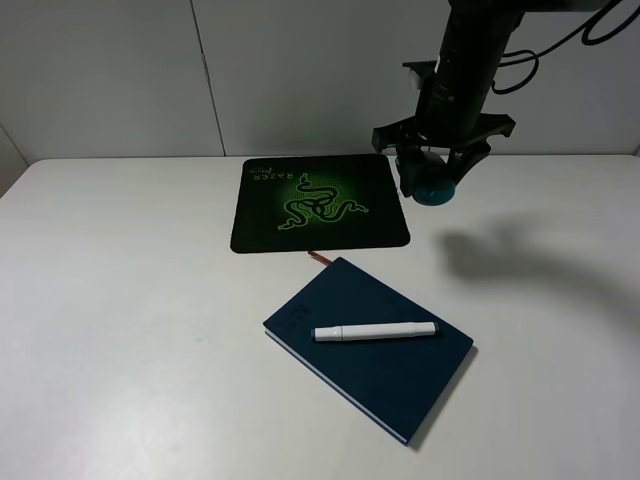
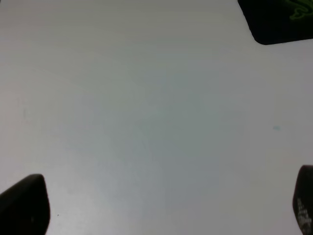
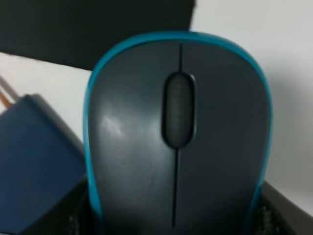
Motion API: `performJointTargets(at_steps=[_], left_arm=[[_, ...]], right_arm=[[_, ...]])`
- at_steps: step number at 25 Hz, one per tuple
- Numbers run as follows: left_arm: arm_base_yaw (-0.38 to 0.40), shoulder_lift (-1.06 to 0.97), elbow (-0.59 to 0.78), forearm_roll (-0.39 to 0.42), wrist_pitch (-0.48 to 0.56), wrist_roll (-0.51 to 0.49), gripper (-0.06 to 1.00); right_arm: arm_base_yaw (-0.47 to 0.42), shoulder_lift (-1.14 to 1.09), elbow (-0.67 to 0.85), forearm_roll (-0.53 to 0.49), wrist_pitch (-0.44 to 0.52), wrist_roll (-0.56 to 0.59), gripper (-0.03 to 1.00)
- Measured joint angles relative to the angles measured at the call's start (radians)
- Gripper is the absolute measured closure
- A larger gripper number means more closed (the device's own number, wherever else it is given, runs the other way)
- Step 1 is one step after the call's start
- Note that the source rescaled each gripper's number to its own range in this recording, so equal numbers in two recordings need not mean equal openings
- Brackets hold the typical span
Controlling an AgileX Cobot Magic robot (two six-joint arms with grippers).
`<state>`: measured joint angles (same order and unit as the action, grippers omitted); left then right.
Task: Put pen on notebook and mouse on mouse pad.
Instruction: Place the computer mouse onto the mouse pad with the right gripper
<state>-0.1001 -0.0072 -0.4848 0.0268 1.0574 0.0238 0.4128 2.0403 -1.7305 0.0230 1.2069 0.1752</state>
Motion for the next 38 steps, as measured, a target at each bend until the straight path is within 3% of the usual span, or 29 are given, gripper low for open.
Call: performJointTargets(at_steps=[11,26,38], left_arm=[[0.0,0.0,0.0,0.0,0.0,0.0,-0.06],[0.0,0.0,0.0,0.0,0.0,0.0,-0.06],[0.0,0.0,0.0,0.0,0.0,0.0,-0.06]], right_arm=[[0.102,0.194,-0.302,0.009,0.008,0.0,0.97],[0.108,0.461,-0.565,0.042,0.008,0.0,0.97],[0.108,0.546,-0.6,0.023,-0.062,0.0,0.97]])
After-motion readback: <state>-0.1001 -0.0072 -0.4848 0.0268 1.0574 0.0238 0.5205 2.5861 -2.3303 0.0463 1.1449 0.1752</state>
